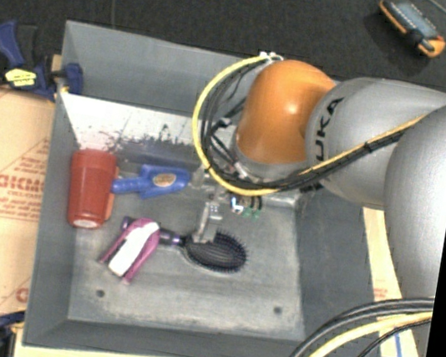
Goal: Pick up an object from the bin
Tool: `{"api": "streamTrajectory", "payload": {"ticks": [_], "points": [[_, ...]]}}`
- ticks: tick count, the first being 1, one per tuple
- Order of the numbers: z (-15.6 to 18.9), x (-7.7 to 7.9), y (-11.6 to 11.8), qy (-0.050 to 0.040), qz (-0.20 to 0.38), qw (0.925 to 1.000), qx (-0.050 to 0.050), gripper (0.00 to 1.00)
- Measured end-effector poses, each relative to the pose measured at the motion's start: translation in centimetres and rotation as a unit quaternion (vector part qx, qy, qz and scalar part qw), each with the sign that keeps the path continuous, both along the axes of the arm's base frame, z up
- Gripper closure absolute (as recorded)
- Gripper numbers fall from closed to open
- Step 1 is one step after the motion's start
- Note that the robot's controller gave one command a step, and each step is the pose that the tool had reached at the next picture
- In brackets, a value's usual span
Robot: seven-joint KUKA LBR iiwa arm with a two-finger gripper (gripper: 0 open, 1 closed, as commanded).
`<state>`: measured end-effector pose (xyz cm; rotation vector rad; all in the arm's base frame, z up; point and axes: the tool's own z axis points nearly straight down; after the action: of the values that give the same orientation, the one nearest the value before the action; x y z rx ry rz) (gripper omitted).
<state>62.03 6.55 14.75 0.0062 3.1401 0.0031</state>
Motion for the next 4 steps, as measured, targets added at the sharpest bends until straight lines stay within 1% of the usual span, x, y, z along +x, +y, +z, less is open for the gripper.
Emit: {"api": "streamTrajectory", "payload": {"ticks": [1, 2, 3, 4], "points": [[-6.5, -0.3, 1.0, -0.0007, -0.011, 0.9999, 0.001, 0.0], [-6.7, 0.1, 1.2, -0.0018, -0.017, 0.9999, 0.001, 0.0], [-7.7, -0.5, 4.5, -0.0019, -0.013, 0.9999, 0.002, 0.0], [-7.7, -4.2, -5.9, -0.0035, -0.036, 0.9994, -0.001, 0.0]]}}
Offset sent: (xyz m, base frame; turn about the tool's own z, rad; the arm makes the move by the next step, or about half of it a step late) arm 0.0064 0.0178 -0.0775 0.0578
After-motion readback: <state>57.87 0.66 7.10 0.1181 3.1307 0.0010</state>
